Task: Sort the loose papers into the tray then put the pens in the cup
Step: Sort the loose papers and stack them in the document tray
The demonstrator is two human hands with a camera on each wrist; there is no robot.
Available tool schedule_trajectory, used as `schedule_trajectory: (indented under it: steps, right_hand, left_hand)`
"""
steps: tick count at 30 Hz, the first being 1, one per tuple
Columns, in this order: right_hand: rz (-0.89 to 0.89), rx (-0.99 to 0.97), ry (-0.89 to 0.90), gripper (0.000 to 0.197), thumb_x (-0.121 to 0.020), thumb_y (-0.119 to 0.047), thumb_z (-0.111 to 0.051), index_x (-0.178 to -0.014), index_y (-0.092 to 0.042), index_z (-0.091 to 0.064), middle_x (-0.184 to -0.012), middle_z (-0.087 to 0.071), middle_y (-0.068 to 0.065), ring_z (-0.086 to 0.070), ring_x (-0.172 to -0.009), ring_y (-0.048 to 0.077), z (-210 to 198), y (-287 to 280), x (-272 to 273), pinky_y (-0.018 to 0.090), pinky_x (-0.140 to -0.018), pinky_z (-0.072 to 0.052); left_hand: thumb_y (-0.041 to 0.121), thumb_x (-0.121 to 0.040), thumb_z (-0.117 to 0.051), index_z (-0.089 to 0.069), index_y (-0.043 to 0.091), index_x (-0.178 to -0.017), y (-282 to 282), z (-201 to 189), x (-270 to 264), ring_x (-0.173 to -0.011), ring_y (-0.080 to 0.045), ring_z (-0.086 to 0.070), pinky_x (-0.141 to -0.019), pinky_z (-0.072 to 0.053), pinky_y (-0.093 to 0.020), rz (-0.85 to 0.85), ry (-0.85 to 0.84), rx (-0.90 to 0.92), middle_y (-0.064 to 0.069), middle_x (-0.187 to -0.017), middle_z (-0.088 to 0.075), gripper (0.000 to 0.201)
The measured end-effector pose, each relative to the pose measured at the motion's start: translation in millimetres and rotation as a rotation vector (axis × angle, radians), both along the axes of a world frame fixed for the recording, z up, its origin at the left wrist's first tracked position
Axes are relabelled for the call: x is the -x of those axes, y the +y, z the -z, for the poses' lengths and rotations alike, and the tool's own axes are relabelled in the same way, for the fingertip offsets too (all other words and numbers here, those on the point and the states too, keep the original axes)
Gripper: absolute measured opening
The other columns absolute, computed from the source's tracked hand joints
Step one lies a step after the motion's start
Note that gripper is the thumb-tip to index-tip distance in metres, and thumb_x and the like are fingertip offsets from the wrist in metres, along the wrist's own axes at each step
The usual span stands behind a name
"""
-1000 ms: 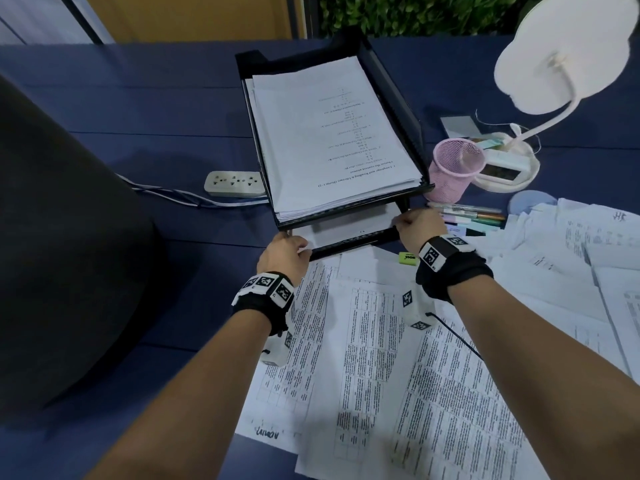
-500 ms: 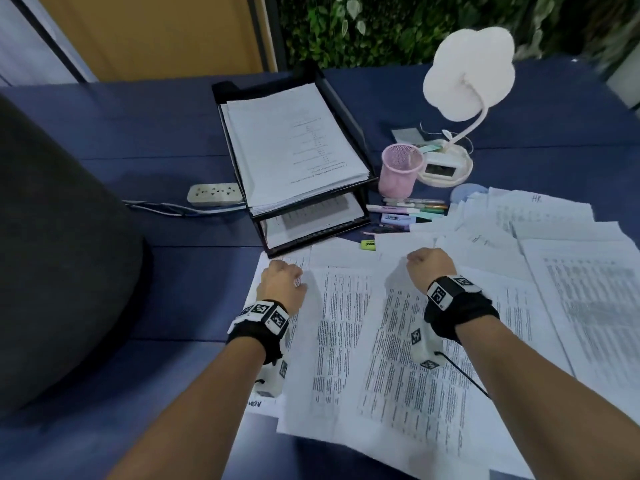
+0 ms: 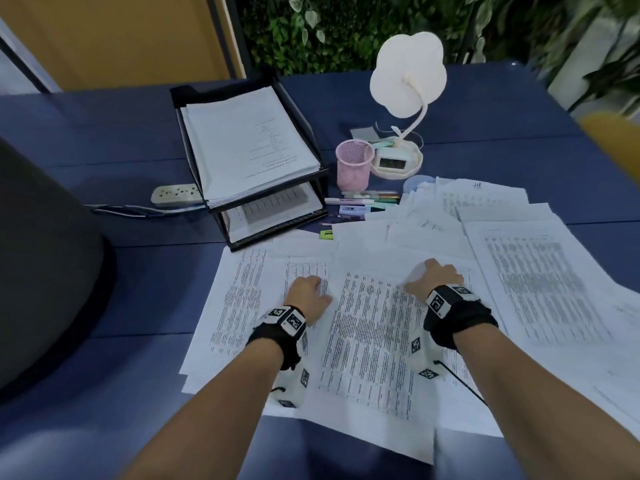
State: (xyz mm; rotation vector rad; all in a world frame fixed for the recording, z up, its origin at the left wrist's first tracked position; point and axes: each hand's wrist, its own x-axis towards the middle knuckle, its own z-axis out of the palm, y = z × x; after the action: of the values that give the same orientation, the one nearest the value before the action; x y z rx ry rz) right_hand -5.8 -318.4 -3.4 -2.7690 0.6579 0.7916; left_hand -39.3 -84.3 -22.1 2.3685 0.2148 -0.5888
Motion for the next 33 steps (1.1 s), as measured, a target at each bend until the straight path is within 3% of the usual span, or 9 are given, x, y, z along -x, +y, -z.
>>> schedule_trajectory:
  steps: [4,11,14,17,19,22,24,27,33]
  right_hand:
    - [-0.077,-0.011,0.006,0.056,-0.088,-0.036,-0.055,-0.135,-0.012,-0.037,-0.135,-0.041,0.018,-0.041,-0.126,0.035,-8.7,-3.4,6.4,0.040,-0.106,-0.034]
    - [-0.101,-0.048,-0.064,0.043,-0.092,-0.027,-0.047,-0.132,-0.013,-0.045,-0.132,-0.050,0.014,-0.046,-0.124,0.031,-16.7,-17.8,10.0,0.038,-0.108,-0.034]
    - [-0.125,-0.056,-0.063,0.043,-0.090,-0.027,-0.051,-0.131,-0.013,-0.047,-0.131,-0.053,0.012,-0.049,-0.122,0.030,-16.3,-22.9,8.1,0.037,-0.108,-0.033]
    - [-0.127,-0.063,-0.062,0.045,-0.089,-0.023,-0.052,-0.132,-0.012,-0.046,-0.134,-0.051,0.011,-0.048,-0.124,0.029,-13.7,-29.5,6.1,0.036,-0.108,-0.031]
    - [-0.128,-0.053,-0.078,0.046,-0.089,-0.023,-0.053,-0.133,-0.013,-0.045,-0.133,-0.051,0.011,-0.049,-0.123,0.029,-10.4,-32.6,4.3,0.035,-0.107,-0.032]
    - [-0.117,-0.044,-0.089,0.047,-0.089,-0.026,-0.053,-0.134,-0.015,-0.045,-0.133,-0.050,0.011,-0.049,-0.123,0.028,-3.0,-33.5,1.1,0.035,-0.106,-0.032]
    - [-0.107,-0.046,-0.097,0.048,-0.089,-0.028,-0.053,-0.134,-0.016,-0.044,-0.134,-0.049,0.010,-0.047,-0.125,0.027,-0.6,-32.0,-0.8,0.035,-0.106,-0.031]
    - [-0.037,-0.120,-0.144,0.047,-0.088,-0.032,-0.055,-0.131,-0.016,-0.046,-0.133,-0.051,0.011,-0.047,-0.123,0.028,4.3,-31.9,-3.4,0.036,-0.105,-0.030]
    - [0.157,-0.204,-0.262,0.060,-0.085,-0.044,-0.056,-0.135,-0.017,-0.039,-0.131,-0.044,0.016,-0.042,-0.121,0.035,10.7,-32.2,-0.7,0.041,-0.098,-0.037]
  left_hand:
    - [0.028,-0.089,-0.064,-0.037,0.009,-0.141,-23.5,3.8,7.8,-0.110,-0.029,-0.057,-0.092,-0.049,-0.035,-0.169,0.084,0.178,-0.012,-0.123,-0.054,0.061]
    - [0.019,-0.082,-0.071,-0.041,0.011,-0.123,-33.5,0.4,13.0,-0.074,-0.017,-0.053,-0.067,-0.045,-0.027,-0.257,-0.012,0.148,-0.003,-0.086,-0.053,0.051]
    - [0.024,-0.079,-0.075,-0.034,0.009,-0.116,-44.3,-6.6,15.7,-0.081,-0.022,-0.054,-0.069,-0.046,-0.030,-0.325,0.034,0.149,-0.010,-0.100,-0.054,0.057]
    - [0.030,-0.076,-0.078,-0.026,0.002,-0.137,-54.8,-15.6,16.2,-0.106,-0.029,-0.056,-0.079,-0.049,-0.033,-0.367,0.181,0.069,-0.015,-0.128,-0.050,0.085]
    - [0.036,-0.074,-0.079,-0.028,-0.003,-0.140,-54.8,-16.4,17.3,-0.104,-0.029,-0.062,-0.070,-0.052,-0.031,-0.314,0.287,0.025,-0.017,-0.126,-0.055,0.092]
    - [0.038,-0.074,-0.079,-0.040,-0.003,-0.135,-53.2,-12.3,21.8,-0.091,-0.026,-0.068,-0.051,-0.046,-0.024,-0.227,0.350,0.035,-0.017,-0.110,-0.065,0.083]
    - [0.036,-0.075,-0.079,-0.041,-0.001,-0.135,-52.6,-12.7,24.1,-0.096,-0.026,-0.066,-0.062,-0.051,-0.026,-0.201,0.330,0.052,-0.014,-0.112,-0.064,0.081]
    - [0.031,-0.078,-0.077,-0.048,0.001,-0.132,-48.0,-15.0,19.7,-0.116,-0.026,-0.057,-0.095,-0.046,-0.027,-0.210,0.211,0.081,0.000,-0.123,-0.058,0.068]
    - [0.021,-0.088,-0.066,-0.053,0.008,-0.131,-13.6,-19.5,14.7,-0.112,-0.027,-0.058,-0.091,-0.047,-0.030,-0.330,-0.008,0.146,-0.009,-0.125,-0.061,0.047]
